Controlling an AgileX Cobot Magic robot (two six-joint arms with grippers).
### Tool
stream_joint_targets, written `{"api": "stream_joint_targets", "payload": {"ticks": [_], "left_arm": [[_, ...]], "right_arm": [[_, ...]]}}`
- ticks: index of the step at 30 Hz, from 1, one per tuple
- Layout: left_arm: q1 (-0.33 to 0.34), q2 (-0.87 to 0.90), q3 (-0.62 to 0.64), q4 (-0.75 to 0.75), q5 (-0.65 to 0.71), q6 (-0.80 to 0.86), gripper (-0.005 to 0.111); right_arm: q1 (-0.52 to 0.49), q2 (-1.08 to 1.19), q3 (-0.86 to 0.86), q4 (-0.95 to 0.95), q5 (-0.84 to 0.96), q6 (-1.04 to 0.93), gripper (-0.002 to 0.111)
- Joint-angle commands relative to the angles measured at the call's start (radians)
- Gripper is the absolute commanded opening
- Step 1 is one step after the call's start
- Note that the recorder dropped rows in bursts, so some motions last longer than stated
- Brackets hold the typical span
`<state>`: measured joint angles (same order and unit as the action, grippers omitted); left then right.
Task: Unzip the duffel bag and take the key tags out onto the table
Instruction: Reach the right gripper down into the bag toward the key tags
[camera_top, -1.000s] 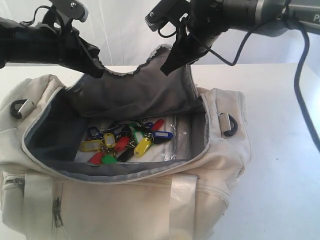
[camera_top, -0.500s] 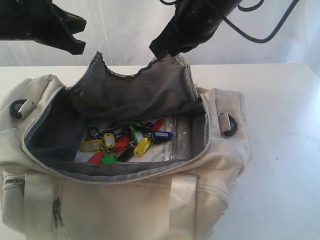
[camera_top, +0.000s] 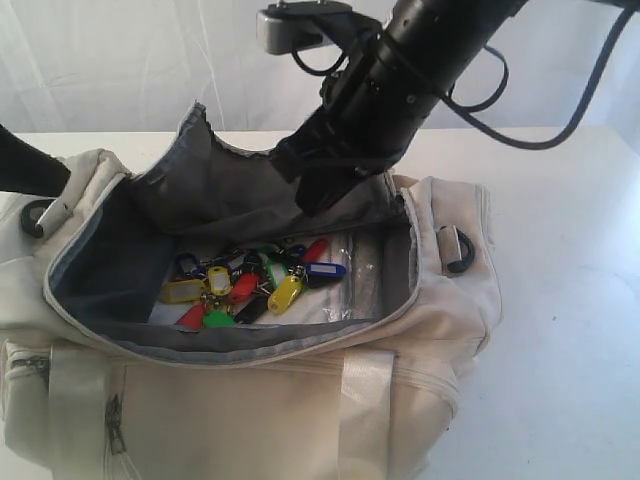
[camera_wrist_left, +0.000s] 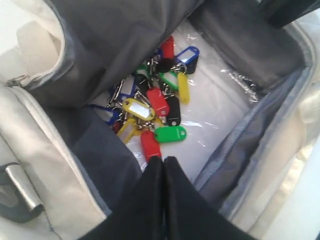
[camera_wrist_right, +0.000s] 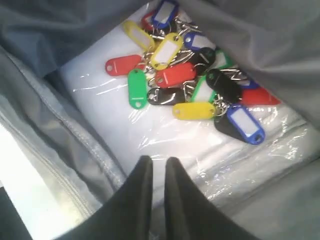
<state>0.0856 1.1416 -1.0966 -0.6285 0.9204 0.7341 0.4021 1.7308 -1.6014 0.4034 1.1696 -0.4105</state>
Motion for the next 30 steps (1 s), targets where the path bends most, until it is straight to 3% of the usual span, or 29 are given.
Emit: {"api": "stream_joint_targets", "payload": {"ticks": [1,5,15,19,24,30], "left_arm": [[-0.03,-0.135,0.038,-0.024,0.021,-0.058,0.0],[-0.059,-0.218,0.134,-0.017,-0.012,-0.058,0.0],[-0.151,-0.27,0.377,0.002,-0.249,-0.058,0.0],[-0.182,-0.27,0.405,-0.005,-0.298,-0.058,0.0],[-0.211,-0.27,0.405,-0.013,-0.3,-0.058,0.0],[-0.217,-0.27,0.405,-0.015,-0.302,-0.058,0.0]], "right_arm": [[0.018,-0.006,0.058,0.011,-0.074,0.001,0.0],[0.021,0.025,0.074,0.011,-0.173,0.071,0.0],[0.021,0.183,0.074,0.011,-0.271,0.111,0.001],[0.021,0.227,0.074,0.007,-0.341,0.168,0.017],[0.021,0.286,0.031,0.0,-0.372,0.181,0.056],[0.021,0.369,-0.065,-0.036,-0.356,0.191,0.06]]}}
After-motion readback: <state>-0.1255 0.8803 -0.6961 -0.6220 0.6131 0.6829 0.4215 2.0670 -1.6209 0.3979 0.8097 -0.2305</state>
